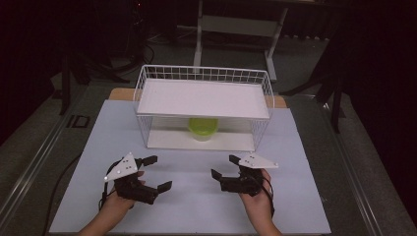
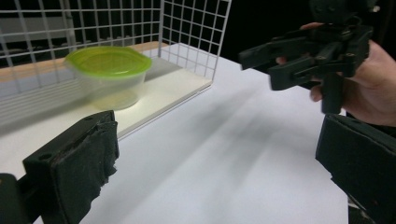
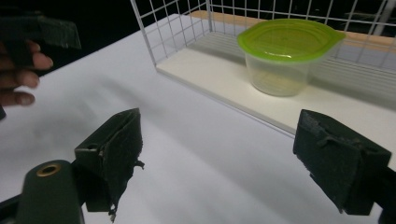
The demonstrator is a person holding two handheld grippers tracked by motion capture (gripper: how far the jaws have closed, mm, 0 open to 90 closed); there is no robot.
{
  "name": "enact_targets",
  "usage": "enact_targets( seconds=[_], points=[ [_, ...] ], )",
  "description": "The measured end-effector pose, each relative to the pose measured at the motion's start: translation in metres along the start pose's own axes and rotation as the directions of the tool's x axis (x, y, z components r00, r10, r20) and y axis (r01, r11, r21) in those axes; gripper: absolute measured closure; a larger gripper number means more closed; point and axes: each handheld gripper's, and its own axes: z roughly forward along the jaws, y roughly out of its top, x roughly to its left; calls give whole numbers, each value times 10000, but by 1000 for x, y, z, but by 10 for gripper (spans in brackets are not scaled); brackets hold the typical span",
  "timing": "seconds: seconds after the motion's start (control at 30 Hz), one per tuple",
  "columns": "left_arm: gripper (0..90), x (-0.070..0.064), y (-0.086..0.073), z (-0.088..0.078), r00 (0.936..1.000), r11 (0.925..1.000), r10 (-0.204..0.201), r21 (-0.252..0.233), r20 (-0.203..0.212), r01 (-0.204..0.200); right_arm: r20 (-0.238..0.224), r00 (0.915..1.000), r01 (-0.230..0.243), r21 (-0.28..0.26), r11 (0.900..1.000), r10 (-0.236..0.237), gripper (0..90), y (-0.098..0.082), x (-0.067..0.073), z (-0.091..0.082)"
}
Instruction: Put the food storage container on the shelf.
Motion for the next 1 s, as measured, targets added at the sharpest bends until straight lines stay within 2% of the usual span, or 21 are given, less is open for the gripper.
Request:
enact_targets(
  seconds=[0.1, 0.37, 0.73, 0.83, 0.93, 1.0],
  points=[
    [3, 1, -2, -8, 9999, 10000, 22, -16, -135, -22, 92, 9999, 103, -18, 9999, -103, 156, -4, 0, -8],
    [3, 2, -7, -21, 9996, 9999, 83, 82, -272, -81, 120, 9999, -43, -5, 10000, 43, 155, -14, -3, -26],
    [3, 0, -15, -30, 9995, 9997, 82, 213, -312, -76, 33, 9999, 104, -48, 9999, -104, 155, -22, -4, -46],
    [3, -2, -18, -30, 9996, 9997, 42, 239, -268, -36, 67, 10000, 63, 156, 9999, -64, 155, -27, -6, -47],
    [3, -4, -21, -30, 9997, 9994, 111, 317, -228, -104, 81, 9997, 243, 345, 9991, -246, 155, -32, -8, -50],
    [3, -4, -22, -29, 9996, 9996, 96, 251, -249, -90, 82, 9997, 227, 292, 9993, -229, 155, -34, -9, -52]
  ],
)
